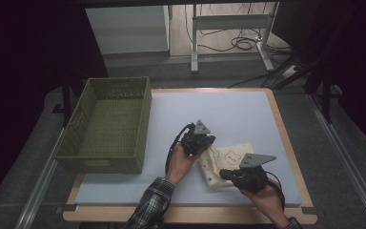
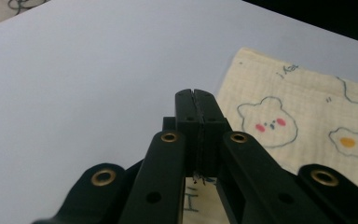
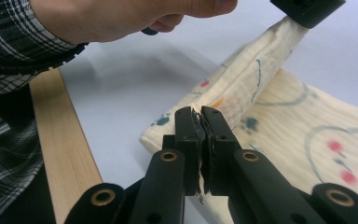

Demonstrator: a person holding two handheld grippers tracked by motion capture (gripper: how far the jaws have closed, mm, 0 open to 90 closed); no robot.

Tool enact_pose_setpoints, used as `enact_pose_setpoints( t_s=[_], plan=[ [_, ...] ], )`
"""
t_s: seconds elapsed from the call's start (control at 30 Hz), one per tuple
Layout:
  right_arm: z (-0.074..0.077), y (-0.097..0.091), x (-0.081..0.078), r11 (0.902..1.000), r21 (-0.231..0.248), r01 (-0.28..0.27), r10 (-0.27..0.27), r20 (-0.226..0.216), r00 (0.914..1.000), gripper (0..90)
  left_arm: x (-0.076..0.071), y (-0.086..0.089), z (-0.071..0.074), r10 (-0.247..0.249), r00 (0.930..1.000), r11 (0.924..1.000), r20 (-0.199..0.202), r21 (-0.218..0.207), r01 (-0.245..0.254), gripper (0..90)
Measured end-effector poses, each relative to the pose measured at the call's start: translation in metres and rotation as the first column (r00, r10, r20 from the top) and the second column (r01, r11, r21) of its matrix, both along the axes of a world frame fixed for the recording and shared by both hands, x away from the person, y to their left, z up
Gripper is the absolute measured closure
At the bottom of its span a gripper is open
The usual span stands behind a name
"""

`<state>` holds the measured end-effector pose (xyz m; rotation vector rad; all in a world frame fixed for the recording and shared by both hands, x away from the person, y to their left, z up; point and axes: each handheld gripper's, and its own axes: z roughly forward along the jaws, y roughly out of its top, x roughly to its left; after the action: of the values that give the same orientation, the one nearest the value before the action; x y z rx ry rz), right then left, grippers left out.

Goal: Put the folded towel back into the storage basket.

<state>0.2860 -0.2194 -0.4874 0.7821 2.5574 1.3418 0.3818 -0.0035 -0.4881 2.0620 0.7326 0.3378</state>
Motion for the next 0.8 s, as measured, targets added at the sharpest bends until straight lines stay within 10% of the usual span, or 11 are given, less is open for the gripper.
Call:
enact_pose_setpoints(
  t_s=[0.8],
  plan=[
    [0.000, -0.078, -0.002, 0.9831, 0.010, 0.183, -0.183, 0.007, 0.9831, 85.9, 0.025, -0.083, 0.004, -0.088, 0.9960, 0.9961, 0.019, 0.016, 0.087, 90.0]
  ],
)
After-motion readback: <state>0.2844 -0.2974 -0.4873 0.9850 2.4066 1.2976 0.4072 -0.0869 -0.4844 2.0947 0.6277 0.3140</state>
